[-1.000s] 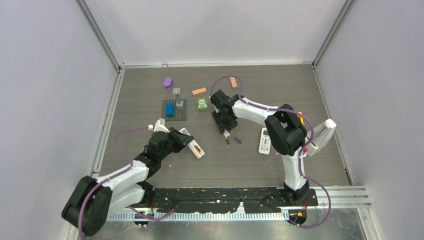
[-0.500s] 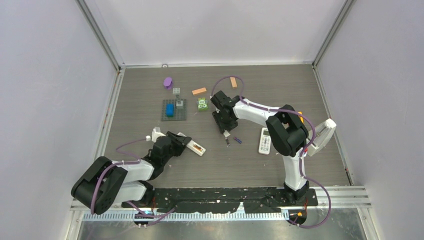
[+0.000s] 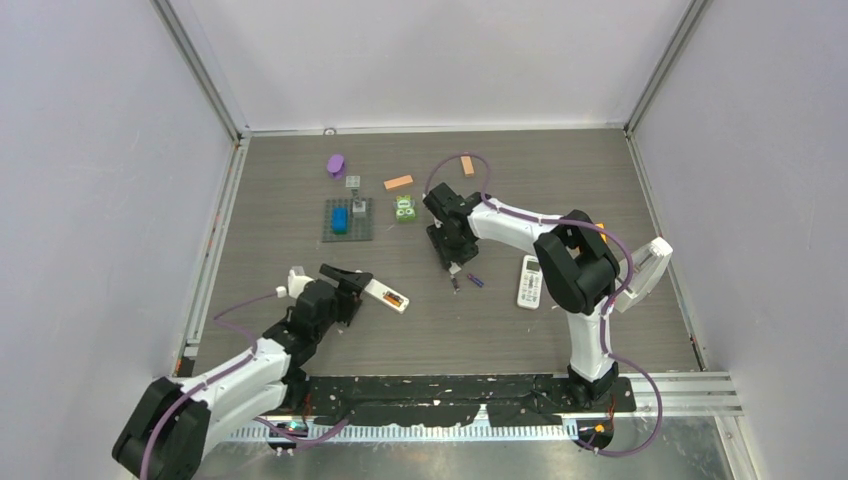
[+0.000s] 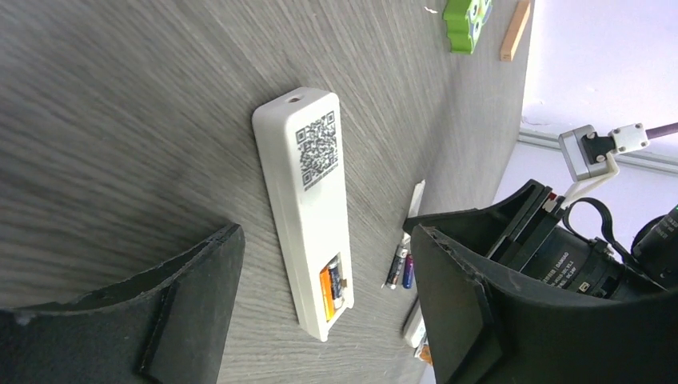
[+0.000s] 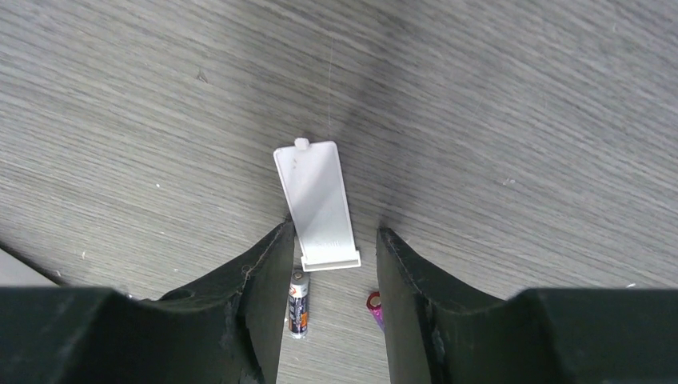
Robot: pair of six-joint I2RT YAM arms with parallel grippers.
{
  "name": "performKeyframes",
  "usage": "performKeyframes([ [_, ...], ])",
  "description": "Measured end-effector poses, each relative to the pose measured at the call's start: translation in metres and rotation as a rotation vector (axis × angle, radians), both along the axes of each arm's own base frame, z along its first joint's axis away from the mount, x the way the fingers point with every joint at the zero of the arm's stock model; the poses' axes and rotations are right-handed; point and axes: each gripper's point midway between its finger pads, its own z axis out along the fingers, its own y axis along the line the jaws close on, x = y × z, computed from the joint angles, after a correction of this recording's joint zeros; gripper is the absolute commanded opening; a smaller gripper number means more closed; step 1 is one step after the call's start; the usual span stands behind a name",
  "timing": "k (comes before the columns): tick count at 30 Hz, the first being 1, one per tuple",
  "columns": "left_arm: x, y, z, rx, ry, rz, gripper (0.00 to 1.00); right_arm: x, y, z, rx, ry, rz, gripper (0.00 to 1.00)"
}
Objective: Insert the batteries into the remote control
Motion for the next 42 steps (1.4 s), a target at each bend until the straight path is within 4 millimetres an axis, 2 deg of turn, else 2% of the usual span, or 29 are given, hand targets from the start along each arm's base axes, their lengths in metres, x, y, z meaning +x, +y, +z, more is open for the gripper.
performKeyframes([
  [11,-0.025,0.017,-0.004,0.035,0.08,0.024,0.8,-0.015,-0.005,-0.001,-0.009,0.014,0.005,0.48],
  [17,-0.03,0.021,-0.003,0.052,0.078,0.013,0.8,-0.021,-0.004,-0.002,-0.004,0.01,0.014,0.45],
  [23,-0.032,0.022,-0.003,0.095,0.059,-0.02,0.8,-0.021,-0.002,-0.002,-0.002,0.004,0.019,0.43],
  [29,-0.032,0.021,-0.003,0.137,0.037,-0.057,0.8,-0.02,-0.002,-0.002,-0.008,0.0,0.02,0.48],
  [36,-0.03,0.016,0.003,0.154,-0.003,-0.102,0.8,-0.019,-0.004,-0.002,-0.017,-0.006,0.016,0.48],
  [39,-0.028,0.012,0.006,0.156,-0.023,-0.121,0.8,-0.019,-0.004,-0.003,-0.019,-0.003,0.017,0.47],
  [42,-0.027,0.009,0.008,0.151,-0.035,-0.138,0.8,-0.019,-0.003,-0.003,-0.02,-0.001,0.019,0.41],
])
